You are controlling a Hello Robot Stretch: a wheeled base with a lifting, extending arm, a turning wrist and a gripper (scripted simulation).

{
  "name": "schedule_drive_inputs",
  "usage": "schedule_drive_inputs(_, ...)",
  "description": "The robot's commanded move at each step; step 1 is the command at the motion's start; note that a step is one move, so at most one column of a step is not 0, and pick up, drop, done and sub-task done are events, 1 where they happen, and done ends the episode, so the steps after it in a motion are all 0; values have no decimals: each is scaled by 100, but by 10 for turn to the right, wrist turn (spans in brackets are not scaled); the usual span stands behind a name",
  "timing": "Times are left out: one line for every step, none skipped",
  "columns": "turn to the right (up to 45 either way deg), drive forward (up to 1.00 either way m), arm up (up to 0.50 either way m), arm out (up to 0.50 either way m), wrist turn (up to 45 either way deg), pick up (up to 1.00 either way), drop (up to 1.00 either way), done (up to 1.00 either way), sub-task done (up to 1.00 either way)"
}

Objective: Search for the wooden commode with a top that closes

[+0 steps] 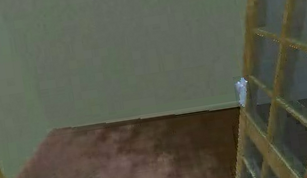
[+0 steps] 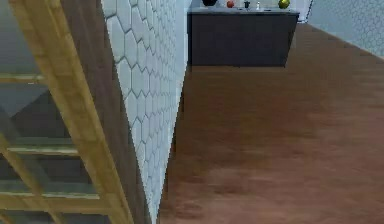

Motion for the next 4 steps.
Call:
schedule_drive_inputs(0, 100, 0, 0, 0, 0, 0, 0, 0)
schedule_drive_inputs(30, 0, 0, 0, 0, 0, 0, 0, 0)
schedule_drive_inputs(0, 35, 0, 0, 0, 0, 0, 0, 0)
schedule_drive_inputs(450, 0, 0, 0, 0, 0, 0, 0, 0)
